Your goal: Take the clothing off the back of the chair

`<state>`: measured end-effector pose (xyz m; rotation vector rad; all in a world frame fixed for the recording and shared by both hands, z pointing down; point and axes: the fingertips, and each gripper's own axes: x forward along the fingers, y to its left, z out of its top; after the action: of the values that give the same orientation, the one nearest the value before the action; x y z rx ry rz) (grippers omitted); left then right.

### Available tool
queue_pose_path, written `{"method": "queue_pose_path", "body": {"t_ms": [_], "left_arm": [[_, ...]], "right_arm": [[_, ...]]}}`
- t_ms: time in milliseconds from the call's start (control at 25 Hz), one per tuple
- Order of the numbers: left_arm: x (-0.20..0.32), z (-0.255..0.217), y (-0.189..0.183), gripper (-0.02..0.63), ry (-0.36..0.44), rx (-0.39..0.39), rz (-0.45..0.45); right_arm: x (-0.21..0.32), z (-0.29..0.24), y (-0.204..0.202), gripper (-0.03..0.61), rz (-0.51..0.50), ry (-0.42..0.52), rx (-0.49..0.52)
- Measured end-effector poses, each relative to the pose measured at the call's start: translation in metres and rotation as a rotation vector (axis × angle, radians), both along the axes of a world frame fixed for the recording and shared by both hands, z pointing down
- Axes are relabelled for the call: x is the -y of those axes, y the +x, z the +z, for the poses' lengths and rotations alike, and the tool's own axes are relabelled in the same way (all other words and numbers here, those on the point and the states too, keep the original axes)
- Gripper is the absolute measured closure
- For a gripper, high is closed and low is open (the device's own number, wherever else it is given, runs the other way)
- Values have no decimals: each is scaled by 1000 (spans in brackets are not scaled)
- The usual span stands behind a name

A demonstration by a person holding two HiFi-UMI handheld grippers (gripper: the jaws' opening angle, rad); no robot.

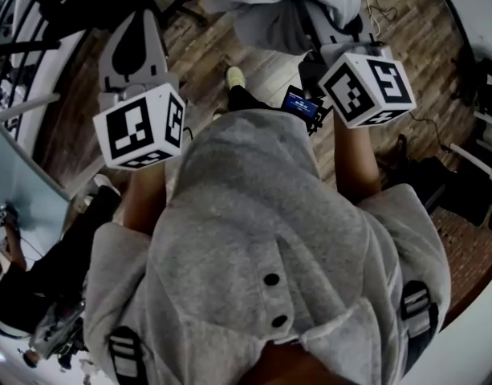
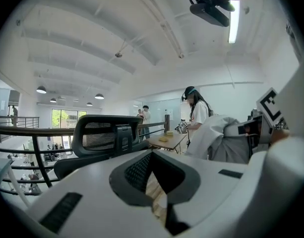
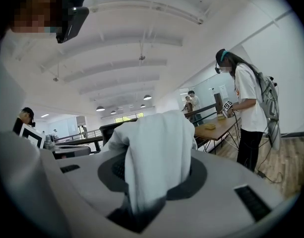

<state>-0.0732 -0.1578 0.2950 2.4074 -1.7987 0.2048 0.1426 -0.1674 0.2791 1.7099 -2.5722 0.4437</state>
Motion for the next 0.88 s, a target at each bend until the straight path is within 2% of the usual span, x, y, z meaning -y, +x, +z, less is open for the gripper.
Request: {"method": "queue_pose_path", "body": {"t_ms": [200,440,680,880], "left_arm": [[-43,-6,-18,607,4,-6,-23],[-126,-2,-71,607,11,-27,-56],[-165,1,-67,607,-8,-44,-68],[-180,-12,-52,607,9,-45,-80]], "right_arm": [[-30,-11,-15,439,-10,-2,37],[-98,-12,-72,437,-62,-1,40],[-137,-14,-67,437,-64,-21,54],[-157,-23,-56,437,-86,-13,32]]}}
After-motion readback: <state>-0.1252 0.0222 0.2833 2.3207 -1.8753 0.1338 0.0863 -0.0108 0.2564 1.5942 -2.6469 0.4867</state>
